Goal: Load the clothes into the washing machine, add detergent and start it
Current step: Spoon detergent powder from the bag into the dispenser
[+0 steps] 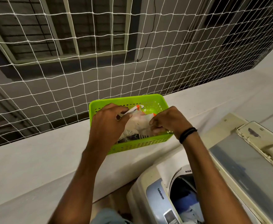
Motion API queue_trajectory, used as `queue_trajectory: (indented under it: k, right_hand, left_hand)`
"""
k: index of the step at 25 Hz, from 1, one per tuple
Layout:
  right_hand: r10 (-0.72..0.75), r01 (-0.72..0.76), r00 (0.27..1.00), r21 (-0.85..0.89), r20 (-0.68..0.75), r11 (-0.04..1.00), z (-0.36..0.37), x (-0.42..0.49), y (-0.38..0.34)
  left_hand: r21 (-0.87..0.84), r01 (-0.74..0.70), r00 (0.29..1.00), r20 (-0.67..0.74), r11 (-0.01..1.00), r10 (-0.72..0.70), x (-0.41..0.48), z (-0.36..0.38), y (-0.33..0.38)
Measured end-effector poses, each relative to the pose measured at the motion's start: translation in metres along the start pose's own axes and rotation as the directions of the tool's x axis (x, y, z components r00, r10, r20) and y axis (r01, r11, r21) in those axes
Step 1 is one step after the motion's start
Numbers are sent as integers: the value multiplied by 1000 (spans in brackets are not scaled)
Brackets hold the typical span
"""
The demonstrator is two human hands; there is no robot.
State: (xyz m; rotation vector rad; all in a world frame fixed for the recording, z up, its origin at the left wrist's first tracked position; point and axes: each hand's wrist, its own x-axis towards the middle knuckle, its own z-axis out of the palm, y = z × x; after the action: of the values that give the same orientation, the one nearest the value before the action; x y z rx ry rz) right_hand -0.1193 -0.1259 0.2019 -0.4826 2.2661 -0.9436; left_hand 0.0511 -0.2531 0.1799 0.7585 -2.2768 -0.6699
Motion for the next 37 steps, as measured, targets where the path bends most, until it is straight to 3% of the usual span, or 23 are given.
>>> queue_trajectory:
  k: [4, 7, 15, 19, 25, 29, 37]
  right_hand:
    - [-17, 37, 992, 155, -128, 987, -16, -18, -2]
    - [-71, 95, 966, 88, -249, 992, -20, -29, -1]
    - [-141, 140, 918, -31, -370, 990, -22, -29, 8]
    - [-119, 137, 930, 28, -347, 990, -23, -23, 14]
    - [-19, 93, 984, 426, -175, 900, -31, -32, 19]
    - [3, 60, 993, 530, -117, 846, -46, -47, 27]
    - [134, 54, 962, 648, -238, 760, -91, -89, 91]
  left_hand:
    - [-21, -3, 1000, -21, 1000, 2, 0, 0, -1]
    - [-22, -9, 1000, -20, 1000, 8, -1, 2, -1]
    - [-5, 0, 1000, -4, 1000, 0, -2, 7, 3]
    - [-12, 24, 1000, -7, 1000, -24, -3, 6, 5]
    - [0, 2, 1000, -22, 1000, -2, -7, 7, 10]
    - [-23, -10, 999, -34, 1000, 9, -11, 6, 20]
    - [-360, -120, 993, -36, 925, 114, -32, 25, 90]
